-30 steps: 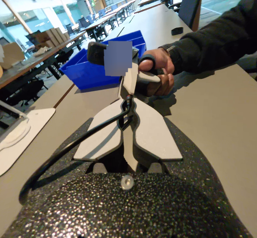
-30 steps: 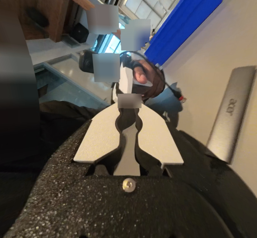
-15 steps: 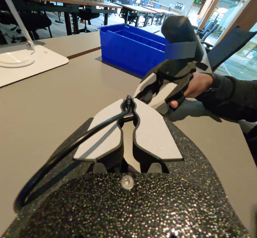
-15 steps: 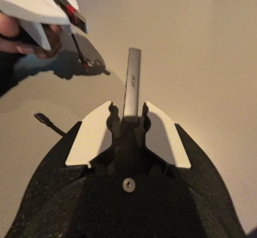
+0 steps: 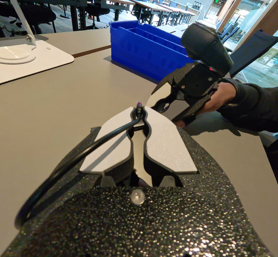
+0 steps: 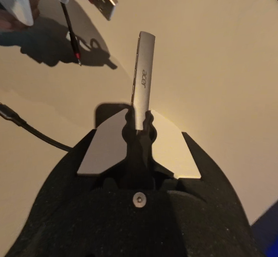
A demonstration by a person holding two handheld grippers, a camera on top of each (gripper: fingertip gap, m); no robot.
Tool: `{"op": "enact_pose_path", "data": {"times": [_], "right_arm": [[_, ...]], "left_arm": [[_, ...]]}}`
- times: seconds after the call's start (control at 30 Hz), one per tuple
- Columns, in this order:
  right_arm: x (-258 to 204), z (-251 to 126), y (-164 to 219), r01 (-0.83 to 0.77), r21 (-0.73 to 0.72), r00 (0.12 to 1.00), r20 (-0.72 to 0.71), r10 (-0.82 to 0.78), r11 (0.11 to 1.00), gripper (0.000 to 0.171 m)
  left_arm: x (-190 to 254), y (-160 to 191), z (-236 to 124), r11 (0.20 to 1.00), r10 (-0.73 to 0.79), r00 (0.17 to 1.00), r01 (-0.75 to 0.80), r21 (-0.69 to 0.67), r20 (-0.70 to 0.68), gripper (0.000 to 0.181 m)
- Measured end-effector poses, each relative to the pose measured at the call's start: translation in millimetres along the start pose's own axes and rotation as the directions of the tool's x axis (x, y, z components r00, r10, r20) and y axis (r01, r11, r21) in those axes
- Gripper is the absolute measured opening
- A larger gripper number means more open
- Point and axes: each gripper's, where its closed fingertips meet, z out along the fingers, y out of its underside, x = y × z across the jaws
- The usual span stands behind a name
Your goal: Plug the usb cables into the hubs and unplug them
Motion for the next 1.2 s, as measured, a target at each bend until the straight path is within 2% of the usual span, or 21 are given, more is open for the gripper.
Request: {"op": "enact_pose_path", "data": {"times": [0.03, 0.2, 0.33, 0.43, 0.53, 0.63, 0.73, 0.9, 1.0, 1.2], "right_arm": [[-1.5, 0.6, -0.9, 0.008, -0.004, 1.0, 0.009, -0.008, 1.0, 0.023], [1.2, 2.5, -5.4, -0.03, 0.012, 0.999, 0.042, 0.029, 0.999, 0.022], [7.8, -2.5, -12.7, -0.155, 0.1, 0.985, 0.093, 0.146, 0.983, 0.022], [15.4, -11.8, -20.1, -0.264, 0.18, 0.959, 0.154, 0.237, 0.948, 0.022], [19.9, -23.1, -29.5, -0.357, 0.272, 0.926, 0.226, 0.301, 0.894, 0.021], [19.8, -34.7, -41.9, -0.384, 0.371, 0.917, 0.26, 0.302, 0.846, 0.021], [17.8, -48.3, -55.1, -0.318, 0.477, 0.946, 0.209, 0.246, 0.819, 0.022], [5.7, -74.8, -74.7, -0.208, 0.629, 0.978, 0.145, 0.149, 0.749, 0.022], [-0.8, -85.9, -81.0, -0.232, 0.672, 0.971, 0.199, 0.131, 0.704, 0.022], [-1.8, -90.0, -81.8, -0.426, 0.652, 0.894, 0.407, 0.185, 0.627, 0.022]], "left_arm": [[-0.2, 0.1, 0.5, 1.0, -0.004, 1.0, 0.004, 0.004, -0.002, 0.007], [-1.8, 1.4, 3.2, 0.998, -0.052, 0.998, 0.052, 0.033, -0.021, 0.007], [-4.3, -2.2, 2.2, 0.99, -0.122, 0.992, 0.124, 0.071, -0.033, 0.007], [-3.9, -7.1, 1.8, 0.965, -0.227, 0.971, 0.234, 0.115, -0.072, 0.007], [4.2, -17.5, 0.8, 0.913, -0.331, 0.924, 0.365, 0.184, -0.193, 0.007], [18.9, -38.0, -7.7, 0.833, -0.356, 0.848, 0.479, 0.278, -0.393, 0.007], [33.1, -52.4, -18.8, 0.755, -0.344, 0.738, 0.585, 0.297, -0.58, 0.007], [54.1, -62.8, -29.5, 0.705, -0.284, 0.604, 0.658, 0.265, -0.744, 0.007], [62.7, -64.5, -29.4, 0.719, -0.258, 0.602, 0.642, 0.267, -0.756, 0.007], [55.3, -65.9, -26.6, 0.697, -0.289, 0.636, 0.652, 0.298, -0.716, 0.007]]}}
